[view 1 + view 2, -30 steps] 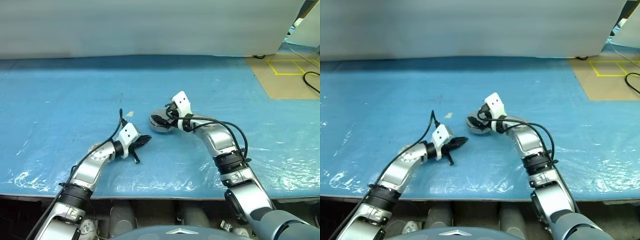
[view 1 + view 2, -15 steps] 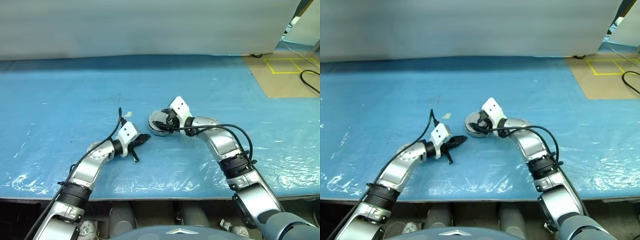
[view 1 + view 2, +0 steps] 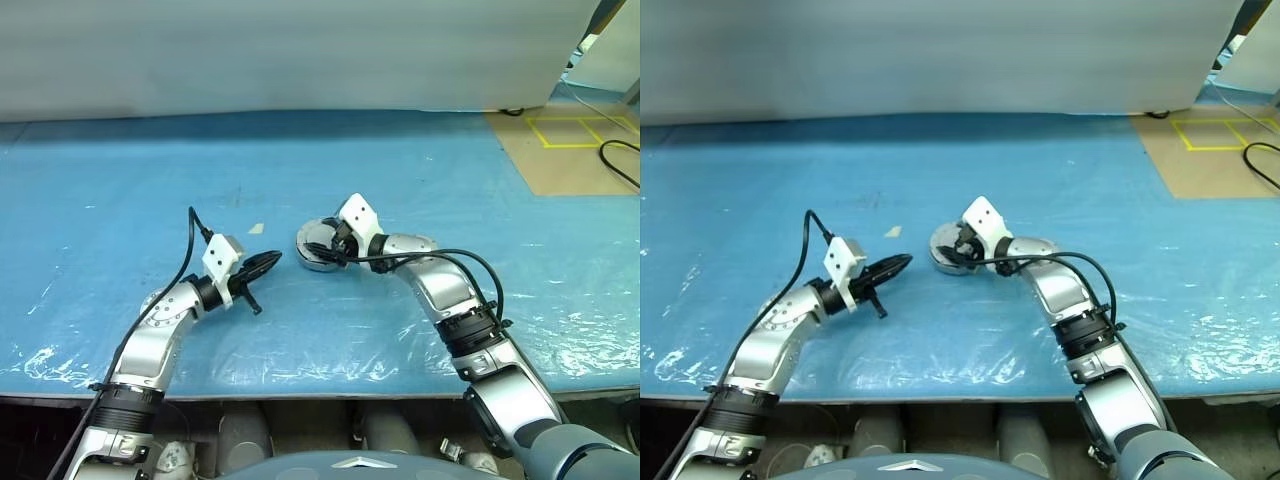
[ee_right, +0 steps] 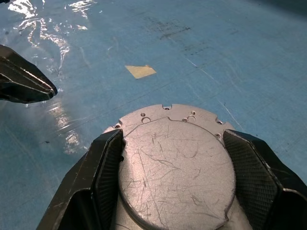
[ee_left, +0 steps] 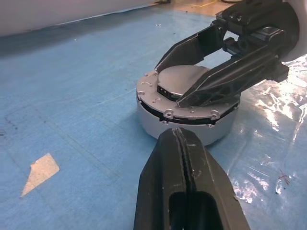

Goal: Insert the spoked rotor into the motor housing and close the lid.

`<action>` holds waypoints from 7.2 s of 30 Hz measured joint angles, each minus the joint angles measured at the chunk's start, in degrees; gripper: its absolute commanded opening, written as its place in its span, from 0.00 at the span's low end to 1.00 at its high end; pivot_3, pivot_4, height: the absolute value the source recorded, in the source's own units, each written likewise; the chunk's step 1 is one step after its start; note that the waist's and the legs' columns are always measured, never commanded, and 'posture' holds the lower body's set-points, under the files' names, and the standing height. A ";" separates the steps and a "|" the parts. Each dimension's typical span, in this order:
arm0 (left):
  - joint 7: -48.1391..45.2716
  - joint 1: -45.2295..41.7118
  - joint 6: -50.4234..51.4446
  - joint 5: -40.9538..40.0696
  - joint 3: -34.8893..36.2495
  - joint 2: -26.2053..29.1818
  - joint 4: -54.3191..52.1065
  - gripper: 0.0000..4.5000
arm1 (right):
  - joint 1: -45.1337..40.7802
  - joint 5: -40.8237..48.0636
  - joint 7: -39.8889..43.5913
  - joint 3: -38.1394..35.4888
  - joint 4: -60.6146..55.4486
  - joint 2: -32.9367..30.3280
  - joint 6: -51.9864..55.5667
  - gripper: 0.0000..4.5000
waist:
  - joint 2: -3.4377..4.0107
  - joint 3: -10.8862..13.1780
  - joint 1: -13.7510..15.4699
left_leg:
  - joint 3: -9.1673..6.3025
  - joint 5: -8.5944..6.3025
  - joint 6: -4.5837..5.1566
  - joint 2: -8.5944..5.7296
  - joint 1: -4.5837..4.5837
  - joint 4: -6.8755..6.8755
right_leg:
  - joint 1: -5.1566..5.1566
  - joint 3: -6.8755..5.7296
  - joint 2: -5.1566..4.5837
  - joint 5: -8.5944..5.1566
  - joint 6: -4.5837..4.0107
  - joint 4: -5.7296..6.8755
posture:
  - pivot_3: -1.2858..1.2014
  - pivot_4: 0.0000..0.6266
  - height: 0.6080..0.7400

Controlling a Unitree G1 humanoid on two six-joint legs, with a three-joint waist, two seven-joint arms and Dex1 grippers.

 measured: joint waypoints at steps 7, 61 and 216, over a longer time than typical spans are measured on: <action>0.36 -3.32 -0.80 0.62 -0.94 -2.39 1.58 0.00 | 1.73 0.65 3.18 0.17 -3.63 -0.69 1.95 0.66 | 0.00 0.00 0.06 | 0.00 0.01 -0.03 0.01 -0.02 -0.19 | -0.01 -0.06 0.07 0.04 -0.35 -0.04 | 0.52 0.24 1.00; 3.28 -7.94 0.52 8.14 -7.04 -2.68 6.14 0.00 | 3.55 -3.29 1.28 2.28 -5.52 -1.73 -1.53 0.66 | -0.01 -0.03 0.16 | 0.02 0.00 -0.04 -0.02 0.22 -0.09 | 0.23 -0.05 0.04 0.00 -0.38 0.11 | 0.52 0.24 1.00; 12.71 -4.19 16.68 -16.14 13.41 -9.98 0.54 0.21 | -8.81 40.29 -23.21 -56.78 6.94 17.65 51.42 0.40 | 0.31 0.23 0.53 | 0.02 0.03 -0.10 -0.01 0.07 -0.39 | 0.00 -0.24 0.03 -0.01 -0.41 0.05 | 0.52 0.24 1.00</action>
